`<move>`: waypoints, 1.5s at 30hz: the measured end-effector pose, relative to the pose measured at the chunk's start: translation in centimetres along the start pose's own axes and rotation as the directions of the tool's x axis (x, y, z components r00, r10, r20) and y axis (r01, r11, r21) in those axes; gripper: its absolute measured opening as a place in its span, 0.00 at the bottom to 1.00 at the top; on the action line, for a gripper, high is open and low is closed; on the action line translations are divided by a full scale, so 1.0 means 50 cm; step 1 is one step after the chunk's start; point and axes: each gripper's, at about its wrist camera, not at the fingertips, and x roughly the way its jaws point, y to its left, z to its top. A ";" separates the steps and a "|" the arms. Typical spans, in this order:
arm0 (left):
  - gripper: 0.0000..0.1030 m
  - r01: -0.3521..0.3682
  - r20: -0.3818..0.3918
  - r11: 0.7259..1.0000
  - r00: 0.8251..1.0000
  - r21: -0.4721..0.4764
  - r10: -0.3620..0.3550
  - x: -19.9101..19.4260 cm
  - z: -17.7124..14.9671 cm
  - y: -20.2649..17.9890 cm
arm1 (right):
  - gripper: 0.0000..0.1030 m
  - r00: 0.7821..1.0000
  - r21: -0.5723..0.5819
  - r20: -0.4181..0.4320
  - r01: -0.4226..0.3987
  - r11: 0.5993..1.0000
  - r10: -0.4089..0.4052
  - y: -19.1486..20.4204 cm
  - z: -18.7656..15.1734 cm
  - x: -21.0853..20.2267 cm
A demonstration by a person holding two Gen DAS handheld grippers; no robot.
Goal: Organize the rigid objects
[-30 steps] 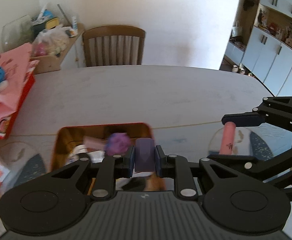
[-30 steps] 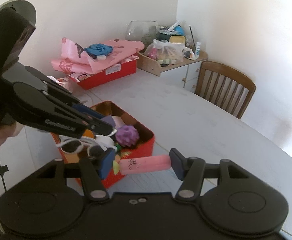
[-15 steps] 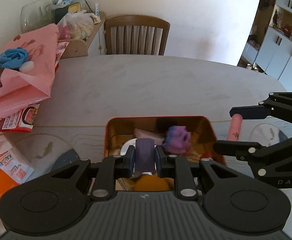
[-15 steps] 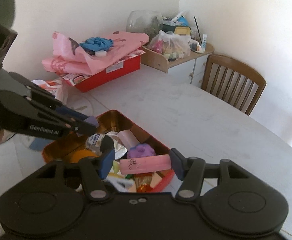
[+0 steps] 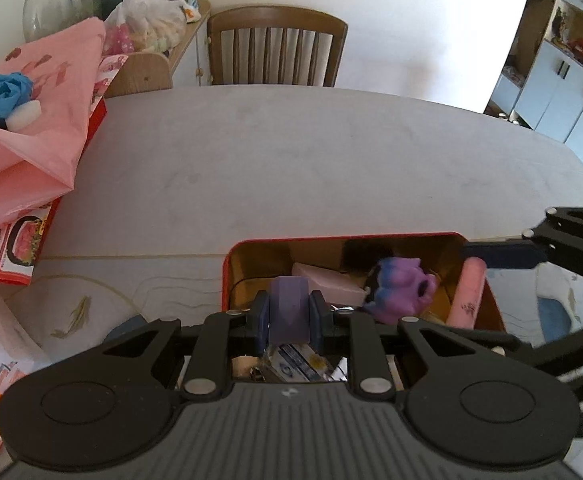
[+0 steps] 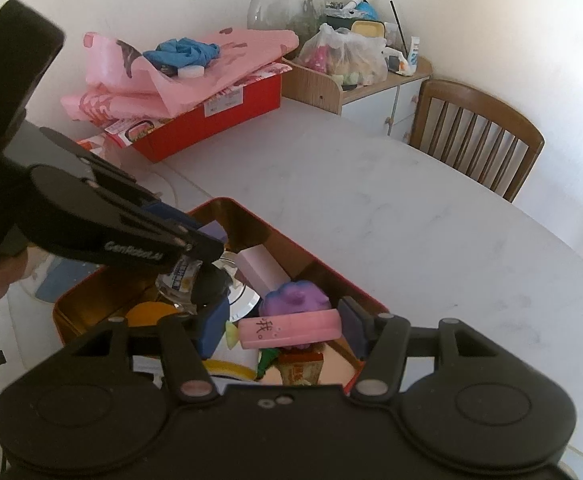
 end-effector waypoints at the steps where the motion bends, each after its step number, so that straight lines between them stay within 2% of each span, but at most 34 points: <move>1: 0.20 -0.003 -0.003 1.000 1.000 -0.002 0.003 0.005 0.002 0.002 | 0.58 1.000 0.001 -0.002 0.001 1.000 -0.001 0.001 -0.001 0.003; 15: 0.20 -0.019 -0.043 1.000 0.999 -0.012 0.018 0.055 0.019 0.006 | 0.58 0.999 0.018 -0.039 0.028 0.999 -0.027 -0.003 -0.005 0.035; 23: 0.20 -0.007 -0.048 0.999 0.999 -0.039 0.005 0.051 0.020 0.012 | 0.63 0.999 0.049 -0.038 0.019 0.999 -0.018 -0.009 -0.005 0.030; 29: 0.21 -0.009 -0.026 1.000 1.000 -0.028 0.009 0.024 0.011 0.013 | 0.66 1.000 0.092 -0.013 -0.003 0.996 0.004 -0.014 -0.008 -0.004; 32: 0.30 -0.006 -0.007 0.999 1.000 -0.037 0.006 0.001 0.000 0.013 | 0.66 1.000 0.120 -0.003 -0.014 0.993 0.015 -0.017 -0.013 -0.026; 34: 0.32 -0.003 0.007 0.999 1.000 -0.049 0.003 -0.018 -0.007 0.014 | 0.67 1.000 0.142 0.002 -0.026 0.989 0.026 -0.019 -0.019 -0.040; 36: 0.43 0.000 0.021 0.998 1.000 -0.060 0.001 -0.035 -0.013 0.014 | 0.70 0.999 0.152 0.018 -0.031 0.988 0.028 -0.019 -0.026 -0.057; 38: 0.60 -0.004 0.046 0.998 0.999 -0.065 0.007 -0.059 -0.021 0.011 | 0.71 0.999 0.160 0.032 -0.035 0.987 0.031 -0.017 -0.032 -0.075; 42: 0.64 -0.026 0.094 0.999 0.995 -0.042 0.030 -0.105 -0.035 -0.009 | 0.77 0.998 0.180 0.059 -0.048 0.982 0.038 -0.014 -0.040 -0.107; 45: 0.71 -0.025 0.127 0.999 0.991 -0.031 0.029 -0.140 -0.049 -0.026 | 0.80 0.995 0.195 0.085 -0.058 0.979 0.043 -0.012 -0.047 -0.133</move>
